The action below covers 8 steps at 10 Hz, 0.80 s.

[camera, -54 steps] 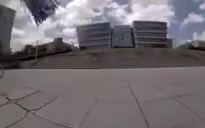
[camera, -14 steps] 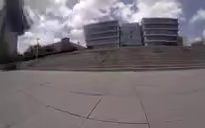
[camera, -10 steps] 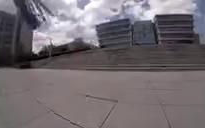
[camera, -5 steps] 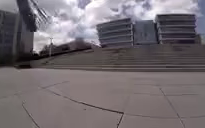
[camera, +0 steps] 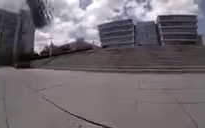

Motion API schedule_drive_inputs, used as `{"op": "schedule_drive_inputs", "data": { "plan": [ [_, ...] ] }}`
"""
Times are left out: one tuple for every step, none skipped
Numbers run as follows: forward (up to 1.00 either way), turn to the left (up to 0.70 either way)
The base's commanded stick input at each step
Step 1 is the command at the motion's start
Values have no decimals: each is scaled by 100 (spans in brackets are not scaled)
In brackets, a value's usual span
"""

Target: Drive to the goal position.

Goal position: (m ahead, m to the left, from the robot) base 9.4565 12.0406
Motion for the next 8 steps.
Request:
{"op": "schedule_drive_inputs", "data": {
  "plan": [
    [70,3],
    [70,3],
    [70,3],
    [70,3],
    [70,0],
    [70,0],
    [70,0],
    [70,0]
  ]
}}
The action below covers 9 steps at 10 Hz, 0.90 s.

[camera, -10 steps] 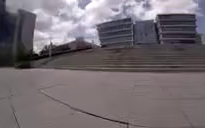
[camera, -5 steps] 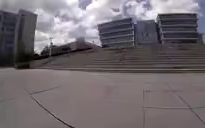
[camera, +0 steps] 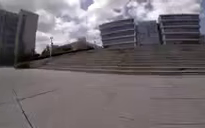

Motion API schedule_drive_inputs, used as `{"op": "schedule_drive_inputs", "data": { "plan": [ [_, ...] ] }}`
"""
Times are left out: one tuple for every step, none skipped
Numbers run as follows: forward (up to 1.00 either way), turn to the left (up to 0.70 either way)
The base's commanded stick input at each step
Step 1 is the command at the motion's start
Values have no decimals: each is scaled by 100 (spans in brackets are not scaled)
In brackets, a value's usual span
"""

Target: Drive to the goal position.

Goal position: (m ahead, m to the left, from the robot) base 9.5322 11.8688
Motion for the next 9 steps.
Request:
{"op": "schedule_drive_inputs", "data": {
  "plan": [
    [70,0],
    [70,0],
    [70,0],
    [70,0],
    [70,0],
    [70,0],
    [70,0],
    [70,0],
    [70,0]
  ]
}}
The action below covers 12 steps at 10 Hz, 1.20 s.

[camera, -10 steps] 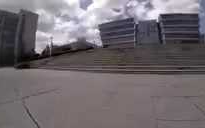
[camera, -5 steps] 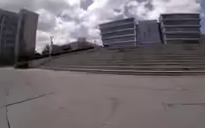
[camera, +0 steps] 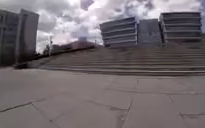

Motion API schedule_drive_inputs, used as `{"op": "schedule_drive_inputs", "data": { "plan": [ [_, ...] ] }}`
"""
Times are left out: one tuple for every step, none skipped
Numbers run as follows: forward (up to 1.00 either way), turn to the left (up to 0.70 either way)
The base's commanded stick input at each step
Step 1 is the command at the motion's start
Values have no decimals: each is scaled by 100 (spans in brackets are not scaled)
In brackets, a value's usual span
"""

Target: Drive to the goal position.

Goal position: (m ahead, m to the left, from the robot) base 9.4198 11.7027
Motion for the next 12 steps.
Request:
{"op": "schedule_drive_inputs", "data": {
  "plan": [
    [70,0],
    [70,0],
    [70,0],
    [70,0],
    [70,0],
    [70,0],
    [70,0],
    [68,0],
    [67,0],
    [67,2],
    [67,2],
    [67,10]
  ]
}}
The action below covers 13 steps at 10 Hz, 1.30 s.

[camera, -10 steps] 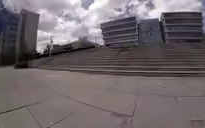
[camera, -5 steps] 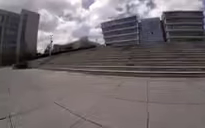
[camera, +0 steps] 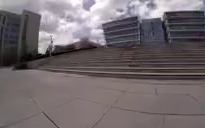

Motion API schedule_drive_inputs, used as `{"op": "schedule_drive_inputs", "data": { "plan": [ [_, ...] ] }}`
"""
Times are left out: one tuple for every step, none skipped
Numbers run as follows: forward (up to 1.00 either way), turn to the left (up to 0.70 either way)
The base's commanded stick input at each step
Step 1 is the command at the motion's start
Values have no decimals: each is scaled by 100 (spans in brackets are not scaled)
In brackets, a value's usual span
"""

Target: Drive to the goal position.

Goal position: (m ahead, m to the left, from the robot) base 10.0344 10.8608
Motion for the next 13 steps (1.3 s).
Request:
{"op": "schedule_drive_inputs", "data": {
  "plan": [
    [68,28],
    [69,34],
    [70,35],
    [70,35],
    [70,35],
    [70,35],
    [70,28],
    [70,22],
    [70,8],
    [70,0],
    [70,0],
    [70,0],
    [70,0]
  ]
}}
